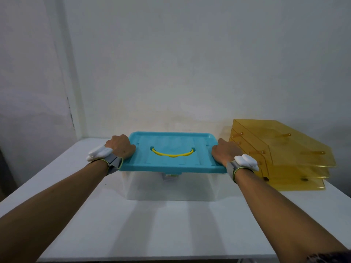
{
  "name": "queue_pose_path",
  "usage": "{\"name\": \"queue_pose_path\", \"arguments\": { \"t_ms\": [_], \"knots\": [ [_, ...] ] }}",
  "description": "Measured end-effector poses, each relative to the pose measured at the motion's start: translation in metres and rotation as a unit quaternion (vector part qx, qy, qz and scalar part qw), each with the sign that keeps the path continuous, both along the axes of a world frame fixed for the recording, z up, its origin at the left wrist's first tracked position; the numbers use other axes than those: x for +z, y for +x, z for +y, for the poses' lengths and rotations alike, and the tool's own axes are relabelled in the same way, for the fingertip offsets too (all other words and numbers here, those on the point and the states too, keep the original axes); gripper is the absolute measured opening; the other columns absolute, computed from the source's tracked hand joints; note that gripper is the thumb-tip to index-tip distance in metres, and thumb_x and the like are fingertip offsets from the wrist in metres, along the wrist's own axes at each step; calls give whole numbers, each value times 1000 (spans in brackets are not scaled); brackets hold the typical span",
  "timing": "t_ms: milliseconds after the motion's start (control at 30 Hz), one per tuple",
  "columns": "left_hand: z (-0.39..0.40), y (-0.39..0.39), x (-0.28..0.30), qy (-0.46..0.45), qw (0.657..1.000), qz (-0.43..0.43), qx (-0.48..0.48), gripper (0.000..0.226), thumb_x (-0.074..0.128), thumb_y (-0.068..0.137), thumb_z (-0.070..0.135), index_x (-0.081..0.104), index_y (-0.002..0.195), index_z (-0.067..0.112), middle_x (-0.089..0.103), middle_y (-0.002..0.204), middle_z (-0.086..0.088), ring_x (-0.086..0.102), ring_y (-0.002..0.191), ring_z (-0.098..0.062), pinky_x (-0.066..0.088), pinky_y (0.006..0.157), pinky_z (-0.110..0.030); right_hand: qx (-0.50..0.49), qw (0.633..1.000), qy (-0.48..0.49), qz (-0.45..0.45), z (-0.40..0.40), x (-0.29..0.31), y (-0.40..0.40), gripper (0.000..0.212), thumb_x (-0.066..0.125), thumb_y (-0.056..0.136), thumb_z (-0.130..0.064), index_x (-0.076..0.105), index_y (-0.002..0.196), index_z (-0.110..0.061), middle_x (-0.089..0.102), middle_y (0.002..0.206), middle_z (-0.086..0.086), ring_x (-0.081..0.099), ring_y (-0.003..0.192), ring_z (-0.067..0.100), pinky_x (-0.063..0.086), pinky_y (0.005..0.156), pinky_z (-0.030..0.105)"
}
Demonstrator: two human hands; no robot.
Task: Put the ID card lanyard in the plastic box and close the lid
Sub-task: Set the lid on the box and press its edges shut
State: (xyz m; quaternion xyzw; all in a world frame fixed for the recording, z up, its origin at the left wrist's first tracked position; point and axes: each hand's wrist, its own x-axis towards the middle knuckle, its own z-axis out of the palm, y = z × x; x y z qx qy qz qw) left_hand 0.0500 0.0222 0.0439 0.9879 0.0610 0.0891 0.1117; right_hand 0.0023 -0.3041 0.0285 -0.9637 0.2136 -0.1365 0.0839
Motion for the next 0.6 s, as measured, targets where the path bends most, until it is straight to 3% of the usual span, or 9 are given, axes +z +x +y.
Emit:
{"name": "queue_pose_path", "arguments": {
  "t_ms": [200, 367, 600],
  "knots": [
    [-4, 8, -6, -4, 1000, 18, -1, 40, 41, 96, 34, 62, 115, 6, 66, 117, -15, 66, 101, -33, 49, 82, -34, -8, 1000, 13, 6, 0, -3, 15, 37, 32, 101, -32, 48, 127, -11, 63, 120, 15, 60, 98, 33, 41, 72, 35],
    [-5, 19, -7, -42, 998, 53, -2, 42, 37, 99, 31, 61, 120, 4, 65, 122, -15, 64, 105, -31, 42, 80, -31, -36, 997, 71, 22, 1, -3, 30, 44, 31, 104, -35, 43, 133, -4, 58, 132, 18, 59, 115, 35, 37, 77, 35],
    [-1, 35, -10, -101, 992, 76, 16, 51, 33, 99, 39, 58, 125, 3, 63, 123, -15, 62, 105, -30, 45, 90, -37, -9, 996, 74, 57, 1, -4, 51, 48, 26, 104, -38, 48, 134, -7, 58, 134, 18, 60, 116, 34, 43, 90, 37]
  ]
}}
